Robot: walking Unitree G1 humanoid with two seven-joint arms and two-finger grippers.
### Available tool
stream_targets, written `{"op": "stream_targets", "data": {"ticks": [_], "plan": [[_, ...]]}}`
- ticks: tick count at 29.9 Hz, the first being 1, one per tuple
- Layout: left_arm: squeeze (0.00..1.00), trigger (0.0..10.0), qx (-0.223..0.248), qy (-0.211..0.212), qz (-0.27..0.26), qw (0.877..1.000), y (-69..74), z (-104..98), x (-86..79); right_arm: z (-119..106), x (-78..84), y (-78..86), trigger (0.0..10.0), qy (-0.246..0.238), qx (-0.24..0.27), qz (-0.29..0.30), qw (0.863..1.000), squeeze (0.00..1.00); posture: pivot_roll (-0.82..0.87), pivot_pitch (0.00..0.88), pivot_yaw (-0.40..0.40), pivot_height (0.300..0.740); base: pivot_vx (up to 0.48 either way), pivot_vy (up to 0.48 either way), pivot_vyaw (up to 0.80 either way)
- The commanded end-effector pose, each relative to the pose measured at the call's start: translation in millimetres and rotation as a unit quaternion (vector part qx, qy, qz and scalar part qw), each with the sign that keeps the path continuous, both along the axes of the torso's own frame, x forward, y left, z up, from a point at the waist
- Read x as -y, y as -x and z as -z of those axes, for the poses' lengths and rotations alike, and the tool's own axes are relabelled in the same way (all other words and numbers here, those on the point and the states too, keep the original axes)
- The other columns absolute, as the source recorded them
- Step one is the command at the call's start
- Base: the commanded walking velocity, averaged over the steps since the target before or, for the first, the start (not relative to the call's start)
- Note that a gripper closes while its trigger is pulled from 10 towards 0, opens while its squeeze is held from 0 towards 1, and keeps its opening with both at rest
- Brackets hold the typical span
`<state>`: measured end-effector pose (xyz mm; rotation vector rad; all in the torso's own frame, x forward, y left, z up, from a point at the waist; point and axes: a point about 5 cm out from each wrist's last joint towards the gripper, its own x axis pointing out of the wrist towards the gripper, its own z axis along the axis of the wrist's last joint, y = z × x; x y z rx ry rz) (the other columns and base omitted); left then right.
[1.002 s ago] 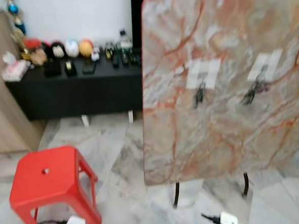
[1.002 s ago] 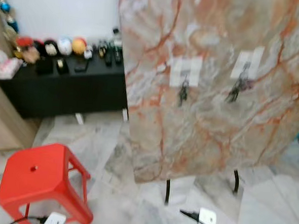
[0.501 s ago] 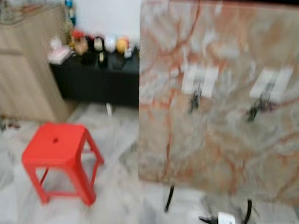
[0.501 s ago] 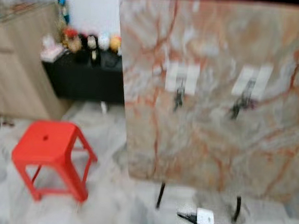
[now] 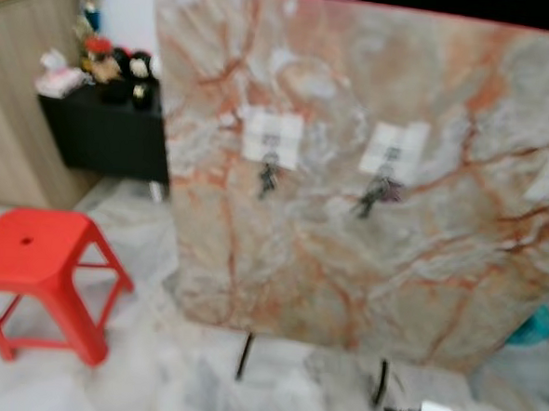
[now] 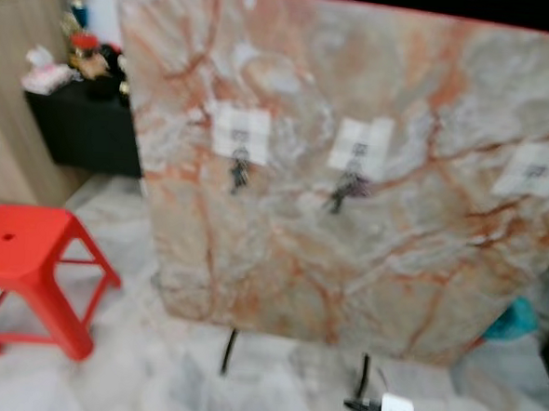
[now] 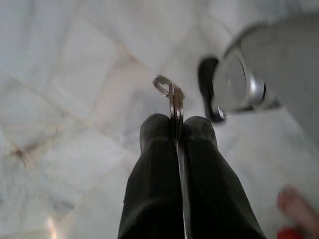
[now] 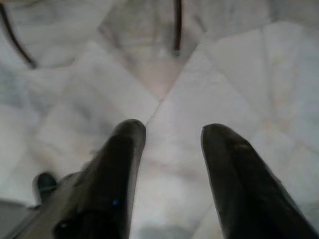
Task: Hang keys on a hook
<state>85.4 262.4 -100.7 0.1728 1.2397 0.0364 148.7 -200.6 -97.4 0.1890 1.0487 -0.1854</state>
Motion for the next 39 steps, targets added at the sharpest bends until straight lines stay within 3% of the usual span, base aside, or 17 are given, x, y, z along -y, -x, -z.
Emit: {"op": "stream_targets", "data": {"ticks": [1,16,39], "plan": [[0.0,10.0,0.006,0.004,0.007,1.0,-0.6,0,2.6,-2,7.6,-2.0,10.0,0.01,0.002,-0.002,1.0,0.0,0.01,0.0,-0.058,0.74,0.0,-0.48,0.0],[0.0,10.0,0.012,-0.005,0.005,1.0,-5.5,-2,-1.2,0,-0.7,-1.1,10.0,0.005,-0.005,0.01,1.0,0.0,0.01,0.0,-0.042,0.74,0.0,-0.48,0.0],[0.0,10.0,0.028,-0.003,-0.003,1.0,-18.8,-4,2.0,-5,3.1,-13.3,10.0,0.009,0.009,0.005,1.0,0.0,0.03,0.0,-0.058,0.74,0.0,-0.48,0.0]]}}
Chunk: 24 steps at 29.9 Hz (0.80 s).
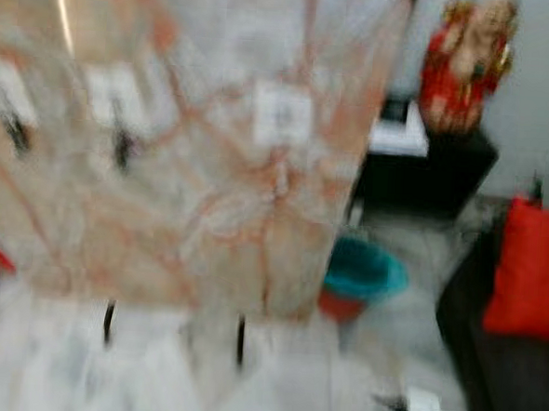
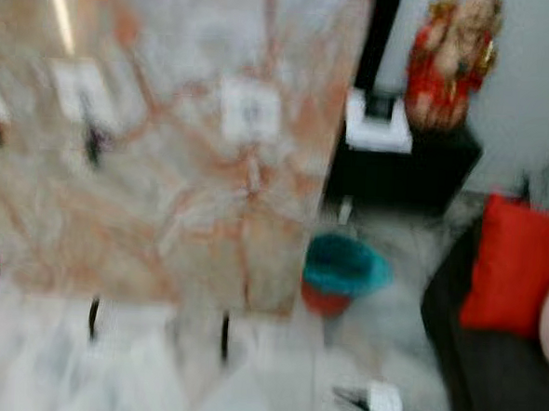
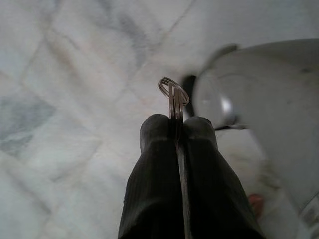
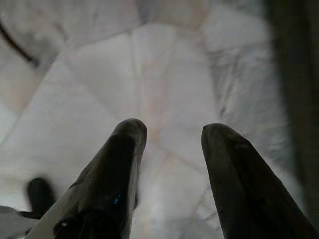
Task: Hang keys on a hook
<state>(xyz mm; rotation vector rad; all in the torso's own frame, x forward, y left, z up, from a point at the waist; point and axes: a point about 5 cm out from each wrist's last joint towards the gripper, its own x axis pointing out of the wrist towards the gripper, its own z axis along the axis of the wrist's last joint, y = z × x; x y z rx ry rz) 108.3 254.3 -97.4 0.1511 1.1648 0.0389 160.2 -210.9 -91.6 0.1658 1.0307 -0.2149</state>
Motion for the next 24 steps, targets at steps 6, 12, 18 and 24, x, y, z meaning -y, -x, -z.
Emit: {"op": "stream_targets", "data": {"ticks": [6,12,18,24], "plan": [[0.0,10.0,-0.005,-0.012,0.001,1.0,0.6,-1,-6.2,1,-7.6,-1.8,10.0,-0.007,-0.001,-0.001,1.0,0.0,0.04,0.0,-0.059,0.74,0.0,-0.48,0.0],[0.0,10.0,0.0,-0.019,0.0,1.0,-1.1,-2,-7.4,1,-8.4,-0.8,10.0,-0.009,-0.002,-0.004,1.0,0.0,0.04,0.0,-0.057,0.74,0.0,-0.447,0.0],[0.0,10.0,0.036,-0.052,-0.018,0.998,-16.6,-11,-18.7,2,-7.7,0.8,10.0,-0.006,-0.006,-0.011,1.0,0.0,0.04,0.0,-0.056,0.74,0.0,0.0,0.0],[0.0,10.0,0.172,-0.099,-0.07,0.978,-67.4,-43,-39.2,3,-6.3,3.7,10.0,-0.003,-0.01,-0.015,1.0,0.0,0.04,0.0,-0.058,0.74,0.0,0.0,0.0]]}}
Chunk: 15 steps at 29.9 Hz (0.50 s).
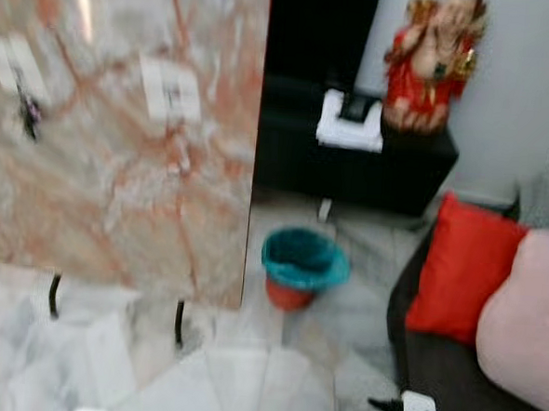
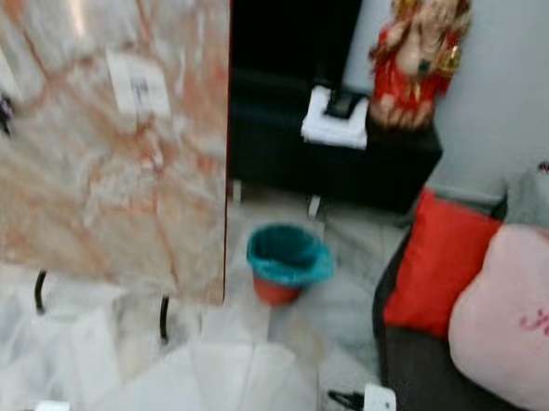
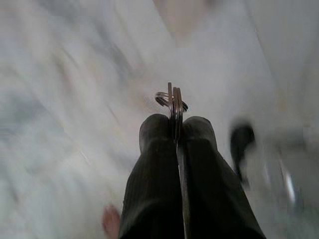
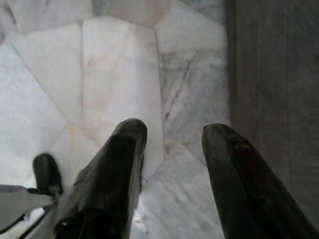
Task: Hang keys on a hook
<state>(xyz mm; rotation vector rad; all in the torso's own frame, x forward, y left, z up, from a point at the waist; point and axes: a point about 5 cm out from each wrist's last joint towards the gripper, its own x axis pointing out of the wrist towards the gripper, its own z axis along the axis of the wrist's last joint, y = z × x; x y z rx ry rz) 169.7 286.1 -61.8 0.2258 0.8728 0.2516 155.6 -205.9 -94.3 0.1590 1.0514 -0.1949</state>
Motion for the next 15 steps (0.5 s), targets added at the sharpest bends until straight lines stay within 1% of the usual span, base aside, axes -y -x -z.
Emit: {"op": "stream_targets", "data": {"ticks": [1,2,3,4,5,6,7,8,9,11,12,13,14,15], "plan": [[0.0,10.0,0.048,-0.023,-0.012,0.998,-18.1,-13,-5.4,0,-1.1,-0.3,10.0,0.0,-0.001,-0.005,1.0,0.0,0.04,0.0,-0.059,0.74,0.0,0.0,0.0],[0.0,10.0,0.08,-0.035,-0.008,0.996,-33.0,-21,-2.5,0,-0.9,0.8,10.0,0.001,-0.002,-0.005,1.0,0.0,0.05,0.0,-0.059,0.74,0.0,0.0,0.0],[0.0,10.0,0.08,-0.035,-0.008,0.996,-33.0,-21,-2.5,0,-0.9,0.8,10.0,0.001,-0.002,-0.005,1.0,0.0,0.05,0.0,-0.059,0.74,0.0,0.0,0.0],[0.0,10.0,0.165,-0.05,0.002,0.985,-61.6,-45,-1.0,1,-0.6,2.1,10.0,0.001,-0.003,-0.004,1.0,0.0,0.05,0.0,-0.058,0.74,0.0,0.0,0.0],[0.0,10.0,0.197,-0.056,0.006,0.979,-70.9,-55,-0.2,1,-0.6,2.7,10.0,0.002,-0.003,-0.004,1.0,0.0,0.05,0.0,-0.058,0.74,0.0,0.0,0.0],[0.0,10.0,0.273,-0.07,0.021,0.959,-89.4,-79,2.6,1,-0.5,3.6,10.0,0.002,-0.003,-0.002,1.0,0.0,0.05,0.0,-0.058,0.74,0.0,0.0,0.0],[0.0,10.0,0.3,-0.076,0.031,0.95,-95.0,-88,5.0,2,-0.6,4.1,10.0,0.003,-0.003,-0.001,1.0,0.0,0.05,0.0,-0.059,0.74,0.0,0.0,0.0],[0.0,10.0,0.337,-0.086,0.053,0.936,-102.4,-103,10.3,2,-0.7,5.0,10.0,0.003,-0.004,-0.002,1.0,0.0,0.06,0.0,-0.06,0.74,0.0,0.0,0.0],[0.0,10.0,0.352,-0.086,0.064,0.93,-104.6,-108,14.8,2,-0.8,5.7,10.0,0.004,-0.005,-0.003,1.0,0.0,0.06,0.0,-0.061,0.74,0.0,0.0,0.0],[0.0,10.0,0.391,-0.079,0.085,0.913,-110.2,-121,29.5,2,-1.1,6.2,10.0,0.004,-0.005,-0.004,1.0,0.0,0.06,0.0,-0.062,0.74,0.0,0.0,0.0],[0.0,10.0,0.407,-0.076,0.095,0.905,-112.0,-127,36.3,3,-1.2,6.3,10.0,0.004,-0.005,-0.003,1.0,0.0,0.06,0.0,-0.062,0.74,0.0,0.0,0.0],[0.0,10.0,0.428,-0.075,0.109,0.894,-112.9,-135,44.0,3,-1.7,7.0,10.0,0.004,-0.005,-0.003,1.0,0.0,0.06,0.0,-0.062,0.74,0.0,0.0,0.0],[0.0,10.0,0.458,-0.073,0.132,0.876,-112.2,-147,57.4,4,-2.9,8.6,10.0,0.002,-0.006,-0.002,1.0,0.0,0.06,0.0,-0.063,0.74,0.0,0.0,0.0],[0.0,10.0,0.47,-0.071,0.14,0.869,-111.4,-152,63.0,4,-3.6,9.3,10.0,0.001,-0.006,-0.002,1.0,0.0,0.06,0.0,-0.064,0.74,0.0,0.0,0.0]]}}
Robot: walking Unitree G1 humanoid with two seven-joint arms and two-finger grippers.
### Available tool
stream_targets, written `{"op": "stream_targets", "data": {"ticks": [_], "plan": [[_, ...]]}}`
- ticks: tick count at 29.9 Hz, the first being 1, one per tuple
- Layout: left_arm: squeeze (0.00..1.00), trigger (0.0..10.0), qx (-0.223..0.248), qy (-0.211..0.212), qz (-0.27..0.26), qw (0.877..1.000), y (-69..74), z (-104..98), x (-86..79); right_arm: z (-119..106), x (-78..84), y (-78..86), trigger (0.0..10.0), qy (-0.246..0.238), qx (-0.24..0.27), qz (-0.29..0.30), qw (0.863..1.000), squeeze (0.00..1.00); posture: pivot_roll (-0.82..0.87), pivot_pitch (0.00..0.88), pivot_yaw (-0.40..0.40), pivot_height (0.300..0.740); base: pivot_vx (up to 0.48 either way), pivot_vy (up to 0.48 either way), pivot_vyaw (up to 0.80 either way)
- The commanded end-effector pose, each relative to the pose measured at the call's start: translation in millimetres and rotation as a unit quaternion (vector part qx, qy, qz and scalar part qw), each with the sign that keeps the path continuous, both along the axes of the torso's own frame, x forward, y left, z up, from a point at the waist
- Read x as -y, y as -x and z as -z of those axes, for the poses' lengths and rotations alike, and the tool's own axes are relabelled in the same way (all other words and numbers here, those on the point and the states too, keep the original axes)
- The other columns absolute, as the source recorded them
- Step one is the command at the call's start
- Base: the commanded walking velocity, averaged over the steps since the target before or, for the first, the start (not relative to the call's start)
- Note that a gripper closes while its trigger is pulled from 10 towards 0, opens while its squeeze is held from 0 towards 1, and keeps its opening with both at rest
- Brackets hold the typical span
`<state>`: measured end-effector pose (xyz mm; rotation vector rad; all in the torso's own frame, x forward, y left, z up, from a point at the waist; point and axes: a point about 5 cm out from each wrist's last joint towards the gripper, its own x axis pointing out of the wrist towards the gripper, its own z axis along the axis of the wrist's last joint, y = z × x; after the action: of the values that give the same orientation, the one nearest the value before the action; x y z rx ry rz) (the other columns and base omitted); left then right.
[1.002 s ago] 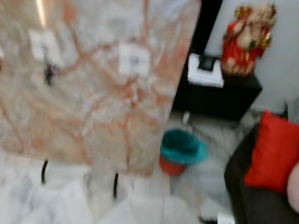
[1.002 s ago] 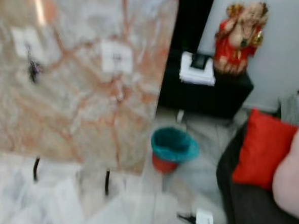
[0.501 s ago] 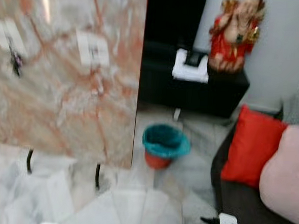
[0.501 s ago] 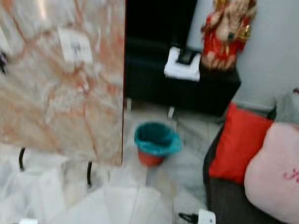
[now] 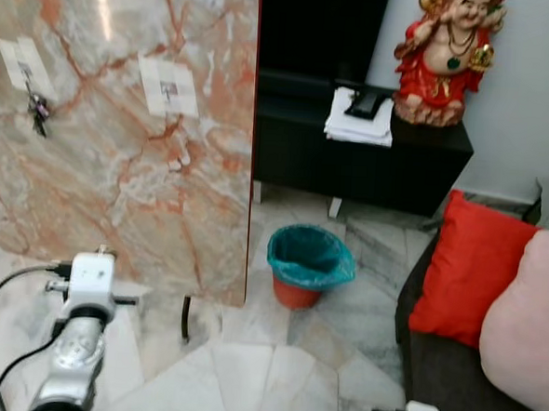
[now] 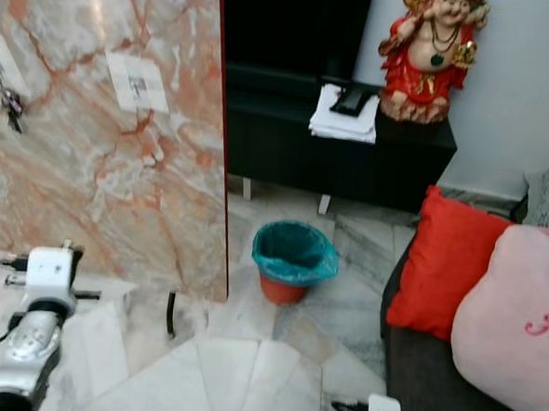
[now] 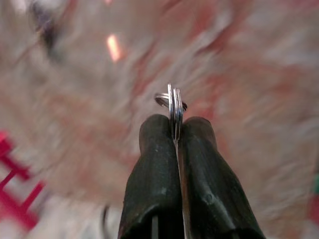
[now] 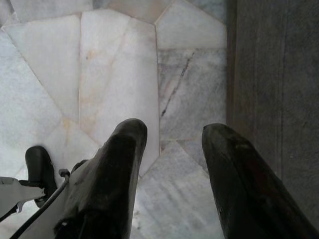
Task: Hang keys on a hook
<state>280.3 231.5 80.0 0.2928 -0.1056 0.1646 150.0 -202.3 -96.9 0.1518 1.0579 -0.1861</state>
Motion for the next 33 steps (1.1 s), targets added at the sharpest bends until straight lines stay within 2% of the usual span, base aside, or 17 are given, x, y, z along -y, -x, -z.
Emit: {"op": "stream_targets", "data": {"ticks": [1,3,7,13,19,23,33], "plan": [[0.0,10.0,0.021,-0.018,0.023,0.999,-0.7,-10,8.4,1,-0.1,3.8,10.0,0.001,-0.003,0.003,1.0,0.0,0.06,0.0,-0.064,0.74,0.0,0.0,0.0],[0.0,10.0,0.041,-0.011,0.037,0.998,3.8,-21,23.7,2,-2.1,5.6,10.0,-0.001,-0.005,0.003,1.0,0.0,0.07,0.0,-0.067,0.74,0.0,0.0,0.0],[0.0,10.0,0.048,0.0,0.05,0.998,5.0,-26,35.0,3,-4.6,6.6,10.0,-0.003,-0.009,-0.001,1.0,0.0,0.07,0.0,-0.076,0.74,0.0,0.0,0.0],[0.0,10.0,0.052,0.009,0.033,0.998,1.3,-34,32.3,2,-5.9,3.3,10.0,-0.002,-0.006,-0.031,0.999,0.0,0.05,0.0,-0.076,0.74,0.0,0.0,0.0],[0.0,10.0,0.041,0.021,0.047,0.998,-1.3,-36,41.0,0,4.3,1.7,10.0,0.009,-0.002,-0.017,1.0,0.0,0.04,0.0,-0.072,0.74,0.0,0.0,0.0],[0.0,10.0,0.039,0.022,0.037,0.998,-3.5,-36,36.9,0,8.5,2.6,10.0,0.011,-0.003,-0.007,1.0,0.0,0.05,0.0,-0.095,0.74,0.0,0.0,0.0],[0.0,10.0,0.045,0.026,0.034,0.998,-2.8,-40,35.9,0,7.0,4.1,10.0,0.01,-0.008,-0.024,1.0,0.0,0.05,0.0,-0.085,0.74,0.0,0.0,0.0]]}}
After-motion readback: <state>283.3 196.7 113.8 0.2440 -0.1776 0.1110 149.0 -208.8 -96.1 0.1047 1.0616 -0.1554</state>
